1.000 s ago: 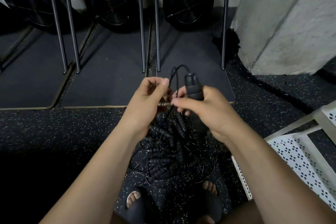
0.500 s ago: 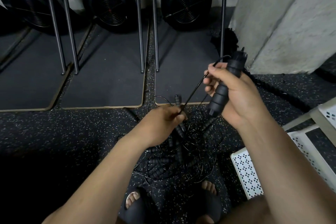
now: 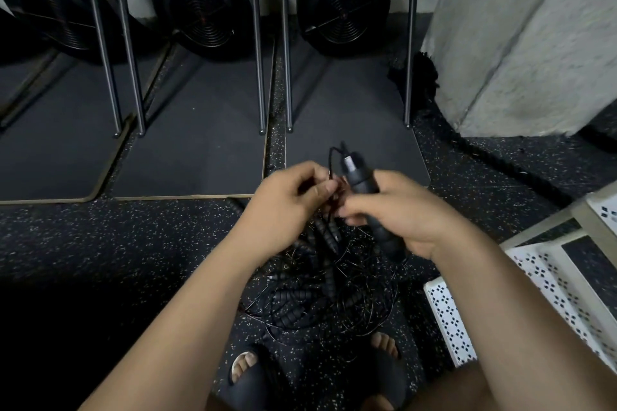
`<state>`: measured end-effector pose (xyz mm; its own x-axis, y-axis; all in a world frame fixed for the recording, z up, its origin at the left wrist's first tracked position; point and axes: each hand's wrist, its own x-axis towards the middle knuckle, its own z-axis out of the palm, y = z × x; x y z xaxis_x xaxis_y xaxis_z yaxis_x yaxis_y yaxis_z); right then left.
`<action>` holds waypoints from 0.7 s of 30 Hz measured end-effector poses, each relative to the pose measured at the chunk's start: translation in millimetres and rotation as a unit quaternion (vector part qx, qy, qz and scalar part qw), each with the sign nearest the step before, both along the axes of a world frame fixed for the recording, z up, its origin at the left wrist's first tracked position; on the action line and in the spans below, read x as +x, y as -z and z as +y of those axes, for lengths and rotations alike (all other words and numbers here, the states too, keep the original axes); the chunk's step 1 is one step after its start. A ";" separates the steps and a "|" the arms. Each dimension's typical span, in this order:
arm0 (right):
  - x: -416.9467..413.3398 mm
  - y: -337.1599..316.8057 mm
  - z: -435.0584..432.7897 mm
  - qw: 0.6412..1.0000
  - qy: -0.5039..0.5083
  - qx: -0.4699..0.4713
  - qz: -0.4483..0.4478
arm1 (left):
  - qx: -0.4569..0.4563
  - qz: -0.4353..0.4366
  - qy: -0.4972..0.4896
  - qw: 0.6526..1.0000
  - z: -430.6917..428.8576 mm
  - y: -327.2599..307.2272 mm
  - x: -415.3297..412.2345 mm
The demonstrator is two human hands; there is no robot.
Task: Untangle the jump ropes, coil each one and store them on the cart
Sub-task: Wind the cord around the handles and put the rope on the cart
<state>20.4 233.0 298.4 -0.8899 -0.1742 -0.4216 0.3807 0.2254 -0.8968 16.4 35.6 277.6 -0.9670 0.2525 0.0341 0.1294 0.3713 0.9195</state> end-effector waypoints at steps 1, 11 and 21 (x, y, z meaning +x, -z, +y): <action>0.9 2.2 -3.6 1.000 -0.020 0.011 0.004 | 0.050 -0.014 -0.006 0.999 0.5 -3.4 0.6; 3.8 7.3 -18.3 0.997 -0.054 0.044 0.027 | 0.293 -0.087 -0.078 0.949 -6.4 -14.2 -1.6; 8.1 -8.5 -18.0 0.998 -0.029 -0.025 0.055 | 0.296 -0.128 -0.201 0.925 -14.4 -5.1 -10.3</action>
